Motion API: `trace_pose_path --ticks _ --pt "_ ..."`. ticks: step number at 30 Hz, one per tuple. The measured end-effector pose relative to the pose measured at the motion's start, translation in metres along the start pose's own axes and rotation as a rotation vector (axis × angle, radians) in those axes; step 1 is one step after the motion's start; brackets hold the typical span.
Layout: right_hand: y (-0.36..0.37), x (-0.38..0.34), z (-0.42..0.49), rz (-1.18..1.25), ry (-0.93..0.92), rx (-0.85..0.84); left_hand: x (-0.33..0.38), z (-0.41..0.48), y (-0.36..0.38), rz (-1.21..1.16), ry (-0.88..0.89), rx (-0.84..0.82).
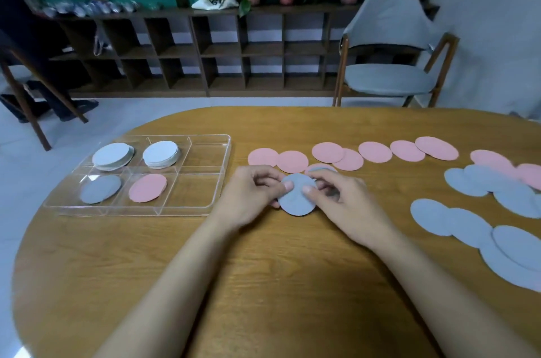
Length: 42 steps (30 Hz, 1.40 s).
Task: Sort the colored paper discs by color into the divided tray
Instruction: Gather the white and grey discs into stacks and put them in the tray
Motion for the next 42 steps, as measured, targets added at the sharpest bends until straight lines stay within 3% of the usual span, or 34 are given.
trace_pose_path --ticks 5,9,11,14,27,31,35,38,42 --pt "0.006 0.008 0.002 0.290 0.091 -0.036 0.000 -0.007 0.003 -0.029 0.103 0.093" --pt "0.000 0.011 0.003 0.263 0.104 0.017 0.017 -0.016 -0.009 0.446 0.374 0.283" --pt "-0.004 0.015 0.003 0.225 0.109 0.044 0.011 -0.016 -0.008 0.656 0.345 0.280" --pt "-0.013 0.020 0.002 0.230 0.136 0.086 -0.001 -0.014 -0.008 0.765 0.216 0.245" --pt "-0.046 0.028 -0.021 0.150 0.128 0.171 0.007 -0.020 0.009 0.631 0.256 0.068" --pt "-0.045 0.029 -0.020 0.090 0.131 0.185 0.012 -0.022 0.009 0.636 0.318 0.052" --pt "-0.045 0.029 -0.017 0.092 0.152 0.216 0.030 -0.029 0.012 0.661 0.496 0.104" --pt "-0.041 0.027 -0.018 0.127 0.166 0.206 0.039 -0.034 0.007 0.511 0.534 0.205" --pt "-0.036 0.028 -0.020 0.197 0.221 0.183 0.031 -0.030 0.005 0.167 0.377 0.242"
Point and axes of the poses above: each hand's wrist, its own z-axis towards the middle knuckle, its own y-axis out of the palm, x = y × z, the point moved 8 cm from there along z, towards the middle knuckle, and after that the axes turned 1 degree about z, right-handed, at the moved point
